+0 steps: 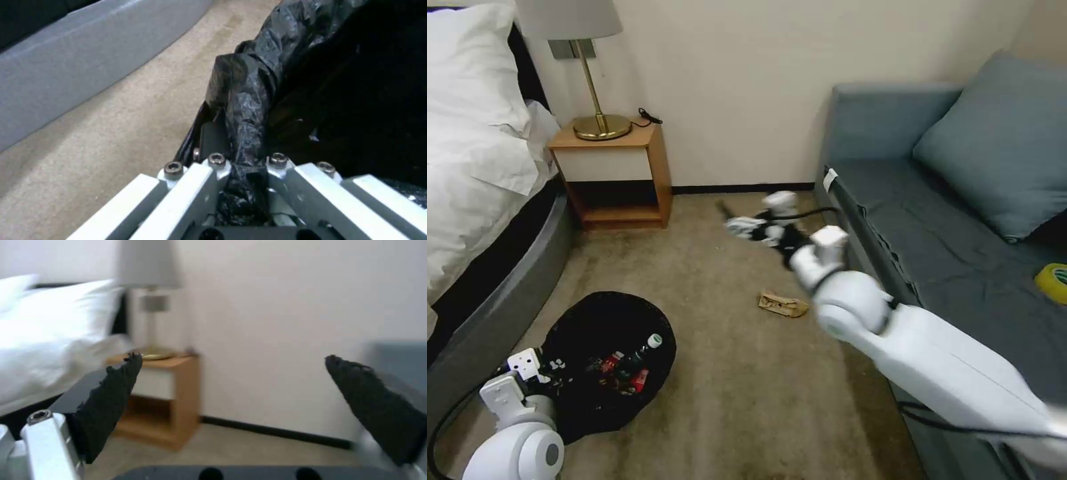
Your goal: Pick up the trash bin, then pick up the garbage on the floor and place it into the trash bin.
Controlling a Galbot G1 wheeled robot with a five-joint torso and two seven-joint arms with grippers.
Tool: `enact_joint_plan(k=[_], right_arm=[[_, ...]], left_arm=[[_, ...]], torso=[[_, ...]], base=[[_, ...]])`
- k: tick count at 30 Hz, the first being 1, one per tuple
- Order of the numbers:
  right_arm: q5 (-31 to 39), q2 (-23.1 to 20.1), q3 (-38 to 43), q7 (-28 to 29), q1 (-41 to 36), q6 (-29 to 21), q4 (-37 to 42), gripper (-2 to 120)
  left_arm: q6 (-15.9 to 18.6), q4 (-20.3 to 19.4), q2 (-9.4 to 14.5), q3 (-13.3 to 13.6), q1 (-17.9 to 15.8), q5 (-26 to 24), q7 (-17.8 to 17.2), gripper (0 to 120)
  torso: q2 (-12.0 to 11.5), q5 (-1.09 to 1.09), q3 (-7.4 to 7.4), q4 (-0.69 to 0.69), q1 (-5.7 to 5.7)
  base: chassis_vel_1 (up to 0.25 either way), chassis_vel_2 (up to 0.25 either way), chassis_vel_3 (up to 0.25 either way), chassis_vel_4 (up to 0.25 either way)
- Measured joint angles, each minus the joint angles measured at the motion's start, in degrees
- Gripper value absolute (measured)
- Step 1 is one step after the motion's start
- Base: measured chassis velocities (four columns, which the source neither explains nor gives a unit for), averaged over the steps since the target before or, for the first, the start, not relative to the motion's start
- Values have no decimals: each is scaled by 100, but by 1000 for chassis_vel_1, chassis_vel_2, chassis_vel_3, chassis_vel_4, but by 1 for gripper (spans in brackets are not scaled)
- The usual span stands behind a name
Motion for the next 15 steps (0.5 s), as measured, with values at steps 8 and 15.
enact_joint_plan(k=[8, 15], right_arm=[[-1091, 209, 2234, 580, -2813, -338, 1243, 100], [-2934, 1593, 2522, 550, -4941, -172, 1625, 100]], left_arm=[[-15, 24, 2, 34, -13, -3, 10, 2], [-42, 15, 0, 14, -3, -27, 40, 2]], torso=[[0, -4, -1, -2, -1], [1, -5, -1, 0, -1]], base=[[0, 0, 0, 0], [0, 0, 0, 0]])
